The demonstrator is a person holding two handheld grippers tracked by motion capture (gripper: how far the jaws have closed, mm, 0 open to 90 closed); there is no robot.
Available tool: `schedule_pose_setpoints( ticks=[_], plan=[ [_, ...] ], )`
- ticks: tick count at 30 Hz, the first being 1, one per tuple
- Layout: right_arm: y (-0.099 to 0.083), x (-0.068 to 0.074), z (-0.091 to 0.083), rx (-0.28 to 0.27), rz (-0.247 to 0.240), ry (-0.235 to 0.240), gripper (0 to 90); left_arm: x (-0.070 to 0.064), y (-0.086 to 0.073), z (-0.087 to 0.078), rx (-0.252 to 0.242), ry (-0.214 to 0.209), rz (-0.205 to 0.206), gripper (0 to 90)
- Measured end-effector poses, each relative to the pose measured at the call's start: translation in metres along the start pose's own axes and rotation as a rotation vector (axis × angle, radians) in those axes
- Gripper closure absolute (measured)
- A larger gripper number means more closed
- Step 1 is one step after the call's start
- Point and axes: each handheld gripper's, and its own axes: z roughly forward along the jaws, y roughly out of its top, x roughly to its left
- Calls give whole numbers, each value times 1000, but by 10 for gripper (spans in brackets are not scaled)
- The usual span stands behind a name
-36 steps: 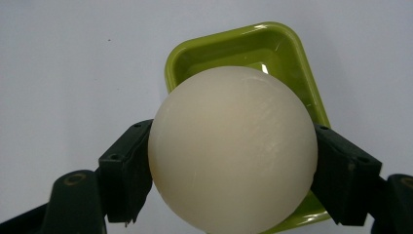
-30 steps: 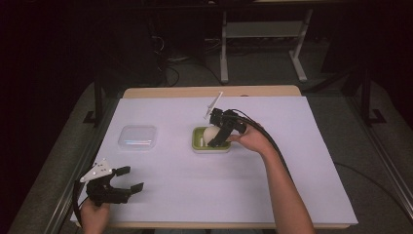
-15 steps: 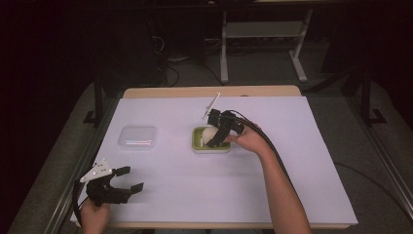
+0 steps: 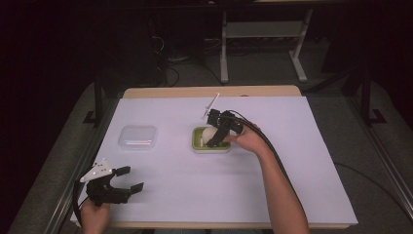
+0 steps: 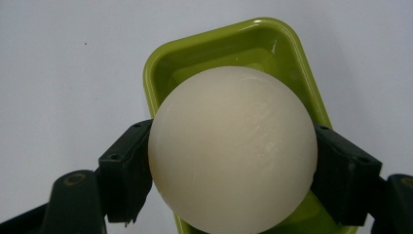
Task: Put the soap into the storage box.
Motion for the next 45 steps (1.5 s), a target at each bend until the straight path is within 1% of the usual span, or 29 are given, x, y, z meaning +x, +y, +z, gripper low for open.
schedule_pose_setpoints(
  ticks=[11, 13, 17, 30, 45],
  plan=[
    [0, -2, 4, 4, 3, 4, 236, 0, 0, 0, -1, -1, -1, 130],
    [0, -2, 4, 4, 13, 3, 235, 0, 0, 0, -1, -1, -1, 130],
    [0, -3, 5, 6, 16, 1, 235, 0, 0, 1, 2, 0, 3, 130],
    [2, -3, 5, 2, 12, -7, 235, -1, 0, 1, 0, 0, 3, 130],
    [2, -3, 7, 6, 15, -2, 235, -1, 0, 0, -2, 0, 0, 130]
  ],
)
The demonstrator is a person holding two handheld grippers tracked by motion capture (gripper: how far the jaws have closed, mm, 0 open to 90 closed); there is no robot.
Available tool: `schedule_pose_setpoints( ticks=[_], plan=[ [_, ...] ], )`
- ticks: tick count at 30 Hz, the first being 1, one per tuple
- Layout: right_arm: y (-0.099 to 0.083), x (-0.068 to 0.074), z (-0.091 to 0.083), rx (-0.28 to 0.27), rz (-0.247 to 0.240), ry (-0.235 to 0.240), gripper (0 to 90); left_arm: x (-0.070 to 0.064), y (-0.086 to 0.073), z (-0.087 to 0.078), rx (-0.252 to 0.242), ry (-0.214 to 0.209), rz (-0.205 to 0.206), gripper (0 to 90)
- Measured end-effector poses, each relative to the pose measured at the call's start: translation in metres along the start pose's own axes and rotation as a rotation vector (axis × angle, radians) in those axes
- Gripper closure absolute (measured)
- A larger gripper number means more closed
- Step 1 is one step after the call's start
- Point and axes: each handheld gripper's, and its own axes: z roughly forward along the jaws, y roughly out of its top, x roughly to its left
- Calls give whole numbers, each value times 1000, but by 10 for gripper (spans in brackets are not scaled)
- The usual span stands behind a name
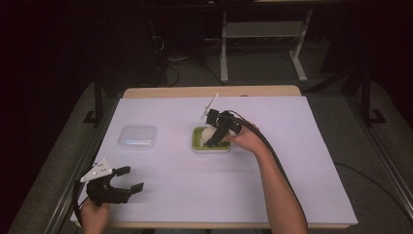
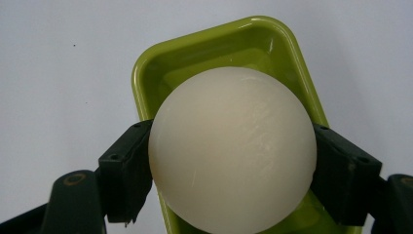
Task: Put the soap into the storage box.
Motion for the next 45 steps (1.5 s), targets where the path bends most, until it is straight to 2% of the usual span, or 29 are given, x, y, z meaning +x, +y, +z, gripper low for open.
schedule_pose_setpoints(
  ticks=[29, 31, 33, 35, 40, 45],
  plan=[
    [1, 1, 0, 7, 4, -11, 233, 0, 0, 0, -2, -1, -1, 130],
    [1, 0, -2, -13, 1, -24, 232, 0, 0, 0, 2, 0, 2, 130],
    [1, -1, -7, -46, 10, -6, 251, -1, 0, 0, -2, -1, 1, 130],
    [1, 0, -9, -48, 2, -12, 244, -1, 0, 0, -1, -1, 1, 130],
    [-2, -1, -11, -34, 23, 3, 212, -1, 0, 1, 2, -2, 3, 130],
    [-5, 0, -17, -53, 32, 22, 203, -1, 1, 2, 0, -2, -4, 130]
  ],
)
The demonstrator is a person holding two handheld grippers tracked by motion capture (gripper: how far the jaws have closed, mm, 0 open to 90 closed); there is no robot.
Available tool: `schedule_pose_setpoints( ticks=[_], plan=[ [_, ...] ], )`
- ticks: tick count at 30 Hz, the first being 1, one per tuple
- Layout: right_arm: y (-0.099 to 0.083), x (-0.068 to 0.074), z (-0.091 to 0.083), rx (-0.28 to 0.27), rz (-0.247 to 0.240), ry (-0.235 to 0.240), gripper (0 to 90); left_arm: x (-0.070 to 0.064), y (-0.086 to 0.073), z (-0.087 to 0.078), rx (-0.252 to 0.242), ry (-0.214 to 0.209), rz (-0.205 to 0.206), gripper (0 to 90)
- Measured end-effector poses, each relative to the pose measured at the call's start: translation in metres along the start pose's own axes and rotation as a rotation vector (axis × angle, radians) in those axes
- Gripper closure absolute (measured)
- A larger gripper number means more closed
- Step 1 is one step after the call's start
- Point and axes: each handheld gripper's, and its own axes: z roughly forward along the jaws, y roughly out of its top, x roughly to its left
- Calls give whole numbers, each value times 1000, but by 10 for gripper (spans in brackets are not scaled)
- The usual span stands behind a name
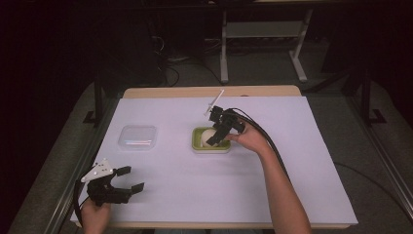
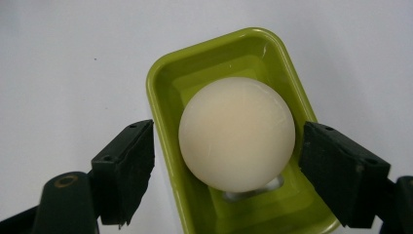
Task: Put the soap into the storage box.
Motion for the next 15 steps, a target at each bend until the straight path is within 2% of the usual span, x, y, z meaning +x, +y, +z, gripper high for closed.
schedule_pose_setpoints(
  ticks=[15],
  plan=[
    [-9, 2, -26, -28, 23, 13, 201, 0, -1, -1, 4, 4, 6, 130]
  ],
)
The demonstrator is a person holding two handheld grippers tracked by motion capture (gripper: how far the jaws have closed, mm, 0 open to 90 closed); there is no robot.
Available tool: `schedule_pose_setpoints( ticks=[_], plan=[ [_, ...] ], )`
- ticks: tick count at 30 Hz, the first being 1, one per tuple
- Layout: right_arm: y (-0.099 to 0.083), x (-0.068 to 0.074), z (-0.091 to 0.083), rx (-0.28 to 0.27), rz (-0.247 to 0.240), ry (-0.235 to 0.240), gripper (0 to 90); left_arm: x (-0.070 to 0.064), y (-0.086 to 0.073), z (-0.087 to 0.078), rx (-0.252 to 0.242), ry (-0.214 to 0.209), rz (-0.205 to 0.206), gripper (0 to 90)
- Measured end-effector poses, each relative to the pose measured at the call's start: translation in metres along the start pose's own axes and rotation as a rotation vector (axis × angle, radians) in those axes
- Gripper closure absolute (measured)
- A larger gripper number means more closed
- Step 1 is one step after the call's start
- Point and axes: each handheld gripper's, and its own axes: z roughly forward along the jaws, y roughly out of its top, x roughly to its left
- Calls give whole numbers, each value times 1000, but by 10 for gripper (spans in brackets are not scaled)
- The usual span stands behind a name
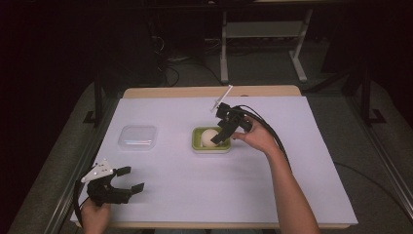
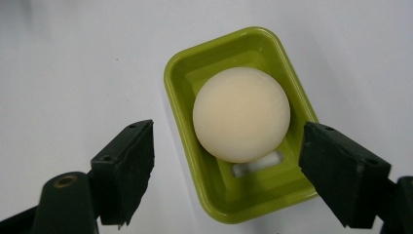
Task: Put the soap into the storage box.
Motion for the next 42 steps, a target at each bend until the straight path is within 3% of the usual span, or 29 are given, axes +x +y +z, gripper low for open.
schedule_pose_setpoints(
  ticks=[9, 20, 32, 42],
  plan=[
    [-7, 4, -9, -19, -3, -4, 199, 0, 0, 0, 2, 2, -1, 130],
    [-29, 9, -16, -39, 35, 13, 192, 0, 0, 1, 5, 2, 1, 130],
    [-60, 22, -27, -61, 51, -6, 189, 0, 0, 1, 11, 1, 6, 130],
    [-90, 32, -31, -47, 72, -18, 187, 0, 1, 3, 12, -3, 8, 130]
  ],
)
